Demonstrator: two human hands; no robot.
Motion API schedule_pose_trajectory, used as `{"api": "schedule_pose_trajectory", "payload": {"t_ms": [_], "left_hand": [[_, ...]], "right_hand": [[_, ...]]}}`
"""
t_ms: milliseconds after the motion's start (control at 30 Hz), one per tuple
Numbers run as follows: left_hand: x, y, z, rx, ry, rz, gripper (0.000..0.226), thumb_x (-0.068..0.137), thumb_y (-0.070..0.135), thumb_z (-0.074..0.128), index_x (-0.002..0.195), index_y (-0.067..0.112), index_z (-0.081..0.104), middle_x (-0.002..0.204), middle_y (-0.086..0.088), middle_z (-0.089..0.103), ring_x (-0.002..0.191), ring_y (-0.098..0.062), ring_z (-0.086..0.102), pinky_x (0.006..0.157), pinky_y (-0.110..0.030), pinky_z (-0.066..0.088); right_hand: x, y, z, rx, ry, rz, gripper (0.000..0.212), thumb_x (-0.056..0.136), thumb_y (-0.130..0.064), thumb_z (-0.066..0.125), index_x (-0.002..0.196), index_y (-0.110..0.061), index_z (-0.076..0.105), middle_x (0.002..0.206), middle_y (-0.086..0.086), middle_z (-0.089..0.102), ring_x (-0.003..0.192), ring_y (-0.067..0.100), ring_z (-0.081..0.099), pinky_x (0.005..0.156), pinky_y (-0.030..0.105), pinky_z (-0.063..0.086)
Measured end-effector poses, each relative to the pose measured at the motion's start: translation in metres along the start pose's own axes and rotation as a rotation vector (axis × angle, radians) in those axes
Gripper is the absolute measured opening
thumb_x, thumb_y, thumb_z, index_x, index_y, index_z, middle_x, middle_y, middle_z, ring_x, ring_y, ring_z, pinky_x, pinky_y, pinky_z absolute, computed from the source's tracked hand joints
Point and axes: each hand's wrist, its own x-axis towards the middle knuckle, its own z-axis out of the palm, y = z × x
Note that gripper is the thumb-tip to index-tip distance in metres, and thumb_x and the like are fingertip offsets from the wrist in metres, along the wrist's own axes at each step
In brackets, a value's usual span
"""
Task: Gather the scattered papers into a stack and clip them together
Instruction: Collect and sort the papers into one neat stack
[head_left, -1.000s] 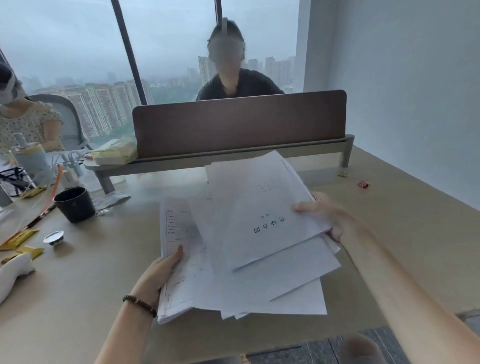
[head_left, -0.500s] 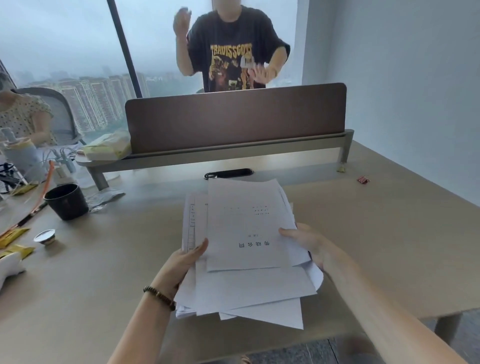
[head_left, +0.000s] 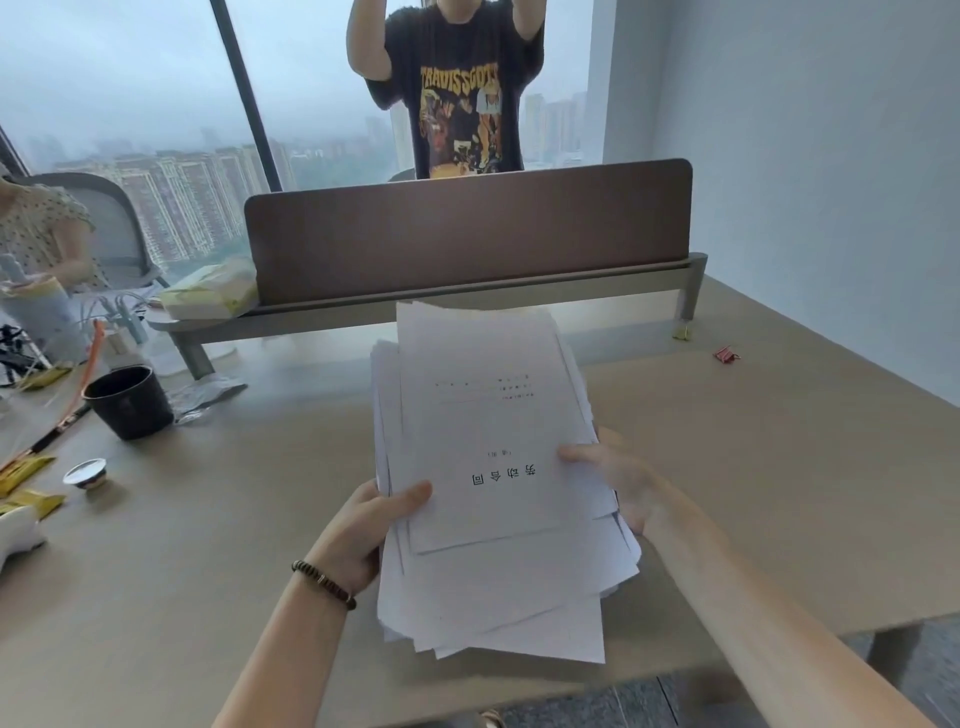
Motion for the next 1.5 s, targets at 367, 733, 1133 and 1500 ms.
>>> {"api": "schedule_pose_trajectory", "payload": {"t_ms": [367, 733, 1133, 1500], "left_hand": [[-0.005, 0.021, 0.016, 0.055, 0.132, 0.434, 0.015, 0.091, 0.011, 0.066, 0.104, 0.010, 0.073, 0.102, -0.005, 0.077, 0.093, -0.019, 0.072, 0.081, -0.033, 0.059], [-0.005, 0.016, 0.020, -0.011, 0.227, 0.552, 0.017, 0.094, 0.007, 0.060, 0.107, 0.004, 0.071, 0.103, -0.006, 0.076, 0.094, -0.021, 0.071, 0.084, -0.036, 0.059], [-0.008, 0.016, 0.018, 0.077, 0.168, 0.500, 0.013, 0.087, 0.011, 0.070, 0.100, 0.009, 0.075, 0.099, -0.002, 0.078, 0.090, -0.014, 0.073, 0.075, -0.026, 0.059], [-0.009, 0.013, 0.028, -0.014, 0.266, 0.549, 0.017, 0.089, 0.015, 0.070, 0.103, 0.007, 0.074, 0.102, -0.001, 0.078, 0.097, -0.017, 0.072, 0.079, -0.028, 0.058]], "right_hand": [[-0.028, -0.056, 0.015, -0.111, 0.091, -0.387, 0.023, 0.090, 0.002, 0.068, 0.108, -0.013, 0.071, 0.102, 0.003, 0.077, 0.094, 0.027, 0.073, 0.088, 0.043, 0.059], [-0.037, -0.058, 0.033, -0.137, 0.150, -0.520, 0.028, 0.094, -0.001, 0.064, 0.094, -0.028, 0.070, 0.087, -0.014, 0.077, 0.079, 0.008, 0.072, 0.078, 0.033, 0.059], [-0.034, -0.025, 0.032, -0.082, 0.143, -0.482, 0.037, 0.089, -0.012, 0.075, 0.124, -0.018, 0.065, 0.109, -0.007, 0.077, 0.100, 0.014, 0.074, 0.079, 0.028, 0.060], [-0.036, -0.049, 0.045, -0.255, 0.142, -0.726, 0.037, 0.089, -0.008, 0.072, 0.100, -0.042, 0.061, 0.090, -0.030, 0.073, 0.083, -0.007, 0.071, 0.072, 0.016, 0.057]]}}
